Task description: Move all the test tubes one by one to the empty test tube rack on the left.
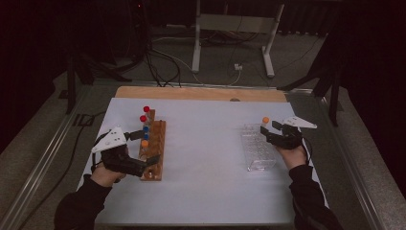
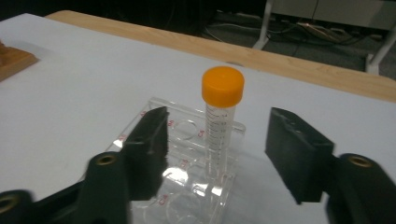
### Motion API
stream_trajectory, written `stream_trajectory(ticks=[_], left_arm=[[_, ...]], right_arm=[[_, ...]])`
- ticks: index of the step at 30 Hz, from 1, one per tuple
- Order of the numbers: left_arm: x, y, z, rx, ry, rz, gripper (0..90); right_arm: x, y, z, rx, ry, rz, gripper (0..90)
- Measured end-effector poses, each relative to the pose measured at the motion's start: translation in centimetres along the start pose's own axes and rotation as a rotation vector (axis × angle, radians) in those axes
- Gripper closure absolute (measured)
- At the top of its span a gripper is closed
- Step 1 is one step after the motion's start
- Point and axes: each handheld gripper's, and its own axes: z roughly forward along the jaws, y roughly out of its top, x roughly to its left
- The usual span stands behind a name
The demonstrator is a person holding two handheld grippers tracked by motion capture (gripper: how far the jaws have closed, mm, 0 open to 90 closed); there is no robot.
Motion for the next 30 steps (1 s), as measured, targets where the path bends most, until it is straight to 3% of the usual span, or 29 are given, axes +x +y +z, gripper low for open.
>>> stream_trajectory(ticks=[5,15,25,30], left_arm=[[0.0,0.1,-0.1,-0.003,0.001,0.001,0.6],[0.1,0.0,-0.1,0.001,0.008,-0.003,0.6],[0.2,0.0,-0.1,0.001,0.001,-0.006,0.6],[0.2,0.0,-0.1,0.000,-0.002,-0.007,0.6]], right_arm=[[-0.3,-0.1,0.8,0.029,0.003,0.005,56.2],[0.0,0.1,1.6,0.046,-0.011,-0.019,73.5],[0.2,1.1,0.5,0.020,-0.025,-0.040,74.5],[0.2,2.2,-1.1,-0.036,-0.025,-0.056,74.5]])
